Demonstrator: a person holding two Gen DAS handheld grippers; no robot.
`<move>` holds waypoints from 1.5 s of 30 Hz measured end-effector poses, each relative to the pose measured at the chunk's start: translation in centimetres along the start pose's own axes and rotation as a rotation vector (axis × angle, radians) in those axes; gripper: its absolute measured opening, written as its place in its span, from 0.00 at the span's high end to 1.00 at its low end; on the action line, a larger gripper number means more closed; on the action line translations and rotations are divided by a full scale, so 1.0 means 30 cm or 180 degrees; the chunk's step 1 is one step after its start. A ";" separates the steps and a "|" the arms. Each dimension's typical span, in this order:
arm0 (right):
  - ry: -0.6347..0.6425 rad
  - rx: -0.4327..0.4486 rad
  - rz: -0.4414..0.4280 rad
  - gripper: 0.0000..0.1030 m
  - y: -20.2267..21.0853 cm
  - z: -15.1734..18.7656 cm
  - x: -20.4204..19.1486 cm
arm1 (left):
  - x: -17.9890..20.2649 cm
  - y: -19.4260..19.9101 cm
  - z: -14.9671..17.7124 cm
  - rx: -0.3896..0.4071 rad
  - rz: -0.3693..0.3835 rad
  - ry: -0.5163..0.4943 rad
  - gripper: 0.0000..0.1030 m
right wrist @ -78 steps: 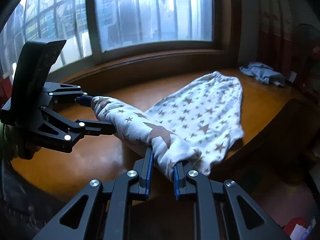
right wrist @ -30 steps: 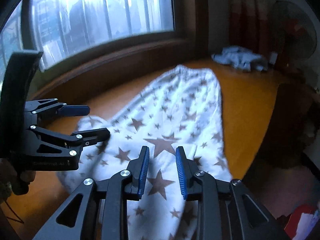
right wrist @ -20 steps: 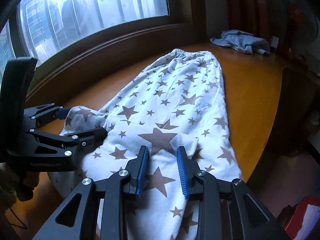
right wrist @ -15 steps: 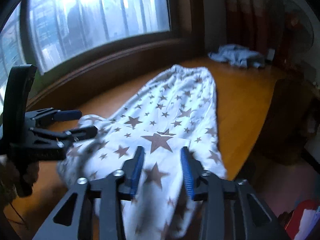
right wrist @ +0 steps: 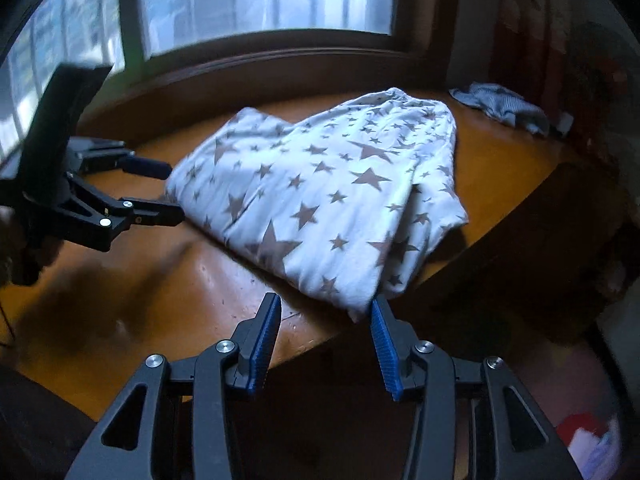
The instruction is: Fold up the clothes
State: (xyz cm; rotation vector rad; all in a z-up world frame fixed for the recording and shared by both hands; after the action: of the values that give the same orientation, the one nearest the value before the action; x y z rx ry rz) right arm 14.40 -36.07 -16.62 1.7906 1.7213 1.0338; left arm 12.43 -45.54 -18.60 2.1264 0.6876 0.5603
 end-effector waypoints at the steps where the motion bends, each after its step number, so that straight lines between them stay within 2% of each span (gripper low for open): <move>1: 0.0046 0.0008 0.0035 0.56 -0.006 0.002 -0.002 | 0.006 -0.007 -0.003 0.0004 0.0007 -0.0011 0.27; 11: -0.0117 0.0069 0.0032 0.56 -0.077 -0.018 0.042 | 0.064 -0.077 -0.036 0.0047 0.0080 -0.0116 0.27; 14: -0.0190 0.0113 -0.0006 0.60 -0.075 -0.021 0.042 | 0.075 -0.064 -0.036 0.0065 0.0105 -0.0105 0.43; 15: -0.0225 0.0129 -0.0031 0.71 -0.071 -0.021 0.042 | 0.078 -0.058 -0.036 0.0071 0.0113 -0.0100 0.48; 16: -0.0274 0.0146 -0.0059 0.78 -0.065 -0.021 0.044 | 0.081 -0.052 -0.036 0.0077 0.0122 -0.0095 0.51; 19: -0.0333 0.0239 -0.0107 0.86 -0.028 -0.024 0.043 | 0.090 -0.026 -0.042 0.0084 0.0185 -0.0024 0.61; 21: -0.0315 0.0309 -0.0124 0.87 0.010 -0.031 0.039 | 0.087 -0.001 -0.056 0.0099 0.0203 0.0039 0.66; 26: -0.0253 0.0506 -0.0166 0.89 0.129 -0.053 0.035 | 0.111 0.135 -0.068 0.0196 0.0227 0.0192 0.66; 33: -0.0282 0.0740 -0.0227 0.90 0.233 -0.107 0.082 | 0.182 0.252 -0.122 0.0320 0.0078 0.0066 0.66; 41: -0.0333 0.0897 -0.0249 0.90 0.193 -0.194 0.179 | 0.149 0.185 -0.293 0.0456 -0.0035 0.0112 0.66; 45: -0.0393 0.0902 -0.0265 0.90 0.129 -0.251 0.246 | 0.102 0.119 -0.370 0.0483 -0.0118 0.0247 0.66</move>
State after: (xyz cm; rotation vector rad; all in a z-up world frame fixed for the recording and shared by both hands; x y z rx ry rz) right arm 10.68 -30.66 -7.50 1.8876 1.9227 0.6561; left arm 9.10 -39.16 -8.93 2.2366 0.8344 0.5891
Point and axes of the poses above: each gripper's, at about its wrist camera, not at the fingertips, and y roughly against the way its jaws point, x to its right, z to its underside, the point moved 8 cm from there along -y, roughly the way its jaws point, and after that the axes turned 13 degrees about y, right-handed, at the moved point
